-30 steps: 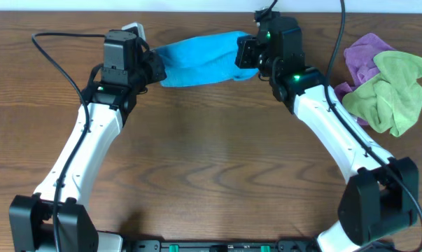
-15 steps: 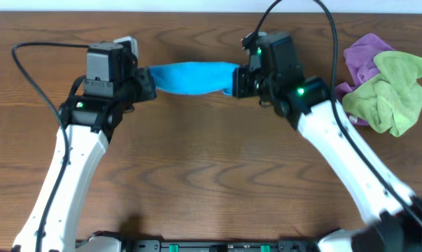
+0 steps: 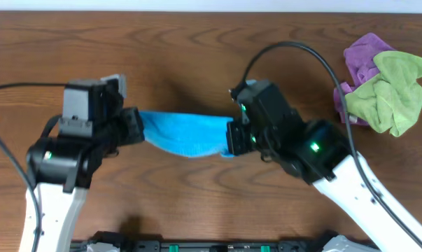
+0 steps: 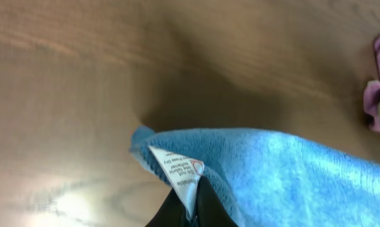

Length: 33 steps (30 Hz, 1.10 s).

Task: Fold the cloth
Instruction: 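Lift the cloth with both grippers and stretch it between them, then lay the stretched cloth flat on the table with both grippers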

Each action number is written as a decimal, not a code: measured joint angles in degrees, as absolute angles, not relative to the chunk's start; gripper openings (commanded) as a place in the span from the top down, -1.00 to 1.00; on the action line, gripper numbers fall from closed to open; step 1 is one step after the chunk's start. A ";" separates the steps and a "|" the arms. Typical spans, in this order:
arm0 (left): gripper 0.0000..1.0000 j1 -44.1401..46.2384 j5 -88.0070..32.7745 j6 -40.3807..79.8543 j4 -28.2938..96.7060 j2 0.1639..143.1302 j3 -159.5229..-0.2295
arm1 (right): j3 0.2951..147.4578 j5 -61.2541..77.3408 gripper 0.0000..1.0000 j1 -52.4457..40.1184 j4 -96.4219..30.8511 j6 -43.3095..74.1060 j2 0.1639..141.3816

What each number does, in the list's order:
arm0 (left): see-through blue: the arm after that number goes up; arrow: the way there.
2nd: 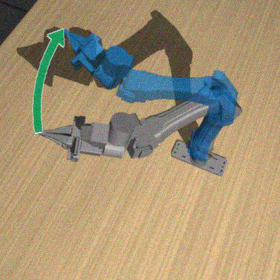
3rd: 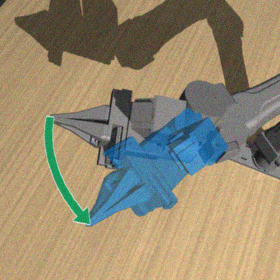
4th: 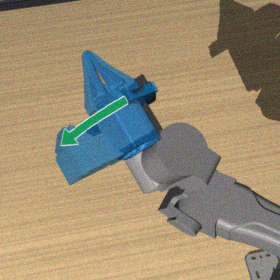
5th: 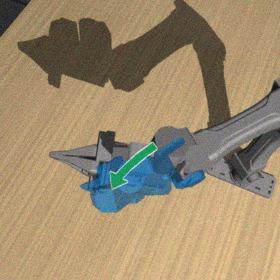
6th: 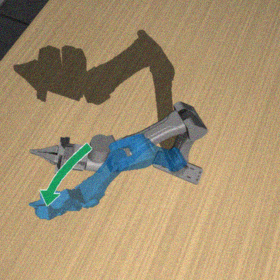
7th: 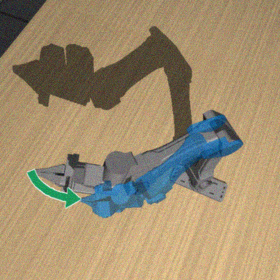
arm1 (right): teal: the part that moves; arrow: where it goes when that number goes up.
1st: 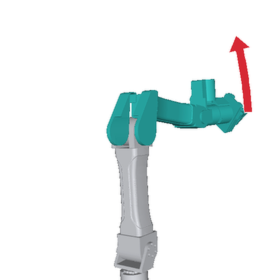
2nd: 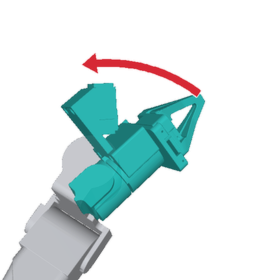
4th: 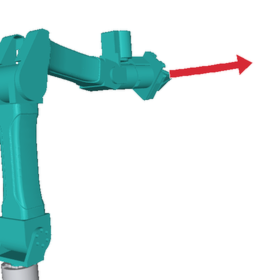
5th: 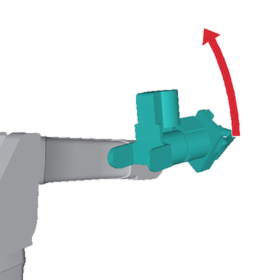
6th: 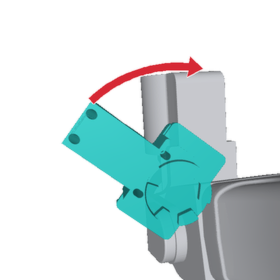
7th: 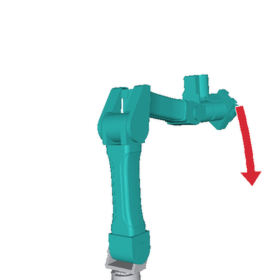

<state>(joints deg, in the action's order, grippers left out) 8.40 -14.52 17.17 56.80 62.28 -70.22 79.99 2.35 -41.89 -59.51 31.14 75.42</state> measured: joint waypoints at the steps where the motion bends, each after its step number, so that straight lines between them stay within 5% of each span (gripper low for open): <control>1: 0.88 8.40 -14.79 17.74 57.69 61.60 -70.22 | 79.99 2.31 0.98 -42.06 -60.14 32.01 74.76; 22: 0.88 8.40 -15.05 20.97 51.66 67.90 -69.87 | 79.99 -6.35 0.97 -42.63 -59.99 36.49 82.08; 33: 0.88 8.40 -12.99 20.97 32.80 82.21 -69.76 | 80.16 -12.16 0.97 -37.41 -38.74 30.24 92.66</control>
